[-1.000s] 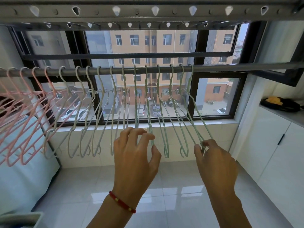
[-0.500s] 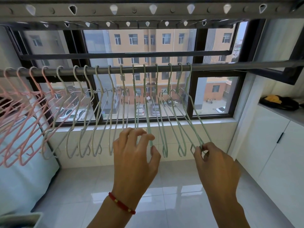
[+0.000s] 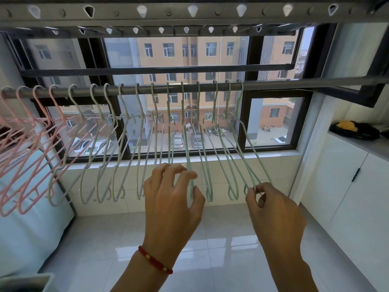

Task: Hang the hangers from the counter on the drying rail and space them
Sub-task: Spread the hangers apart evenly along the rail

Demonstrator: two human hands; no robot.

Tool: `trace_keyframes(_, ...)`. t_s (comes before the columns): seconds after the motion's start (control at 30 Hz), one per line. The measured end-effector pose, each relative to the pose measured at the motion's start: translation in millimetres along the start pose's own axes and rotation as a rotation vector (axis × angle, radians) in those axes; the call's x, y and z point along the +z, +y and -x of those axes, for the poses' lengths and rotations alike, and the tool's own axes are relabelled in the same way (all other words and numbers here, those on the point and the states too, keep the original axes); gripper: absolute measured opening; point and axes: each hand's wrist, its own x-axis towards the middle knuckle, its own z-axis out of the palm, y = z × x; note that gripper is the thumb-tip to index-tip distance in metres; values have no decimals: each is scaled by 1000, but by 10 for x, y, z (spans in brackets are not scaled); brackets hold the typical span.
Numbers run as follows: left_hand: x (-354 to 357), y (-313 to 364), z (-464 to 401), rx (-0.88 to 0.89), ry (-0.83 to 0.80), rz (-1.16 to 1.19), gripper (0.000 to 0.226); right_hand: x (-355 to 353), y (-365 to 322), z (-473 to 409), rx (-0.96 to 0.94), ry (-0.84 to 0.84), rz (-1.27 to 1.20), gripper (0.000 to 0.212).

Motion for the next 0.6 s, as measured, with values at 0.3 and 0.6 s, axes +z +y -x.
trace_keyframes(0.3,-3,5,-8,-4,-13,0,31,5,-16,0,-1,-15,-1,21)
trace_keyframes(0.6,0,4,-15,-8,-16,-5,32,27,3,-10,-4,-16,1,20)
